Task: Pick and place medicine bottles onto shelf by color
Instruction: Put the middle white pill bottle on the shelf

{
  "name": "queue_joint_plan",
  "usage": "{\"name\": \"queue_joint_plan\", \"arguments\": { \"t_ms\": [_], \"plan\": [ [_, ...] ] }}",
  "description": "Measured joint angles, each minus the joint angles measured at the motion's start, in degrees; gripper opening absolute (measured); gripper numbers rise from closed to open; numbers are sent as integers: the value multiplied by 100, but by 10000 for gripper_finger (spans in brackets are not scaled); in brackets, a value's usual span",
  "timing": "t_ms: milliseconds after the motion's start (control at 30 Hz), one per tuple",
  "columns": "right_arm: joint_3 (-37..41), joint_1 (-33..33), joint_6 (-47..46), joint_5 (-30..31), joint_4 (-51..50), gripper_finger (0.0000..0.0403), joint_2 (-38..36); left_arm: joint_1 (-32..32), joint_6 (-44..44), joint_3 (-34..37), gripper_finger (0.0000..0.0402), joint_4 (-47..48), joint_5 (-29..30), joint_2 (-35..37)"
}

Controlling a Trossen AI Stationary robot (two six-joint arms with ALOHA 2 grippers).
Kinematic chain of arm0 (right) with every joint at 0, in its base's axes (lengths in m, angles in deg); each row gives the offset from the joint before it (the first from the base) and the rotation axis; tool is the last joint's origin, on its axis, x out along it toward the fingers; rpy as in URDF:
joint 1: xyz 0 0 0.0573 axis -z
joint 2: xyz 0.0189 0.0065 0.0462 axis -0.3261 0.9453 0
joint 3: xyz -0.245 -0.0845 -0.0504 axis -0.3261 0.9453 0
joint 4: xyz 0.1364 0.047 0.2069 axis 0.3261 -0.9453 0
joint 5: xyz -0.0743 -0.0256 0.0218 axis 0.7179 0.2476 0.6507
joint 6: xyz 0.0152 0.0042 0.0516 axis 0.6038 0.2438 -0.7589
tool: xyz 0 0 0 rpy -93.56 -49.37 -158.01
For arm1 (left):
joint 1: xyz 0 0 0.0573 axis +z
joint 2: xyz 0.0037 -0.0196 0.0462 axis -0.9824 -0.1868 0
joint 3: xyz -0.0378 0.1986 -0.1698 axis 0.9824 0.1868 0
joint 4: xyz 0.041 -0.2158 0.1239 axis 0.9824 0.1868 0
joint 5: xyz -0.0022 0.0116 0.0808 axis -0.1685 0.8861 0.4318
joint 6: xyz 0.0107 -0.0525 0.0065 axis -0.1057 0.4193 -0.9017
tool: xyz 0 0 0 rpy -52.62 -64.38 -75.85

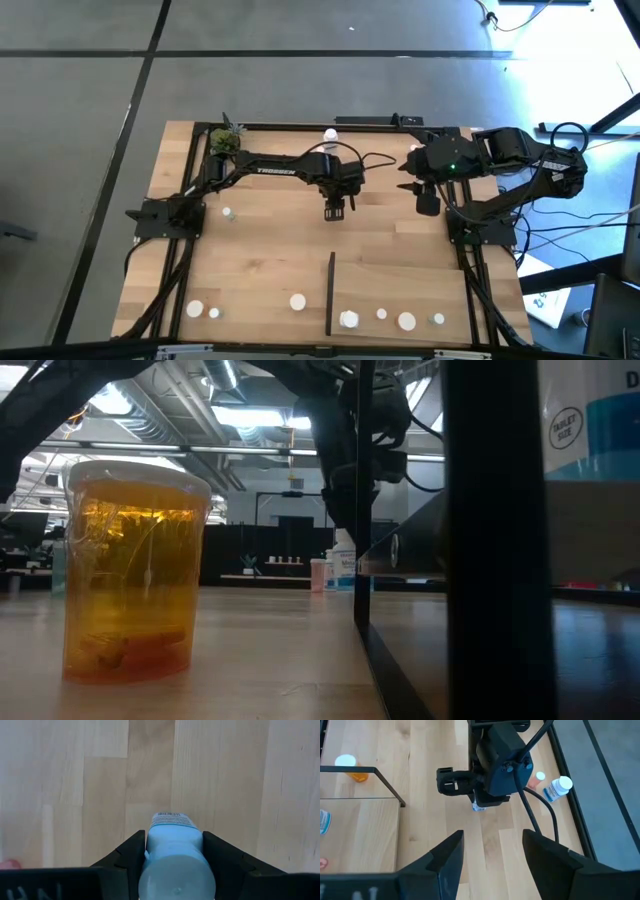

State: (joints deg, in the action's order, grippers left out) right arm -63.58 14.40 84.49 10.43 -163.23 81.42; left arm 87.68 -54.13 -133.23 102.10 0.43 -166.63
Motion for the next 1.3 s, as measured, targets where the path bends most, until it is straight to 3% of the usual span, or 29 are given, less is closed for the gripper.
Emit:
{"name": "queue_joint_plan", "arguments": {
  "t_ms": [333, 1300],
  "plan": [
    [0, 1, 3, 0, 2, 204, 0, -2, 182, 0, 157, 0, -404, 0],
    [0, 0, 10, 2, 9, 204, 0, 27, 457, -4, 176, -11, -407, -162]
  ]
}}
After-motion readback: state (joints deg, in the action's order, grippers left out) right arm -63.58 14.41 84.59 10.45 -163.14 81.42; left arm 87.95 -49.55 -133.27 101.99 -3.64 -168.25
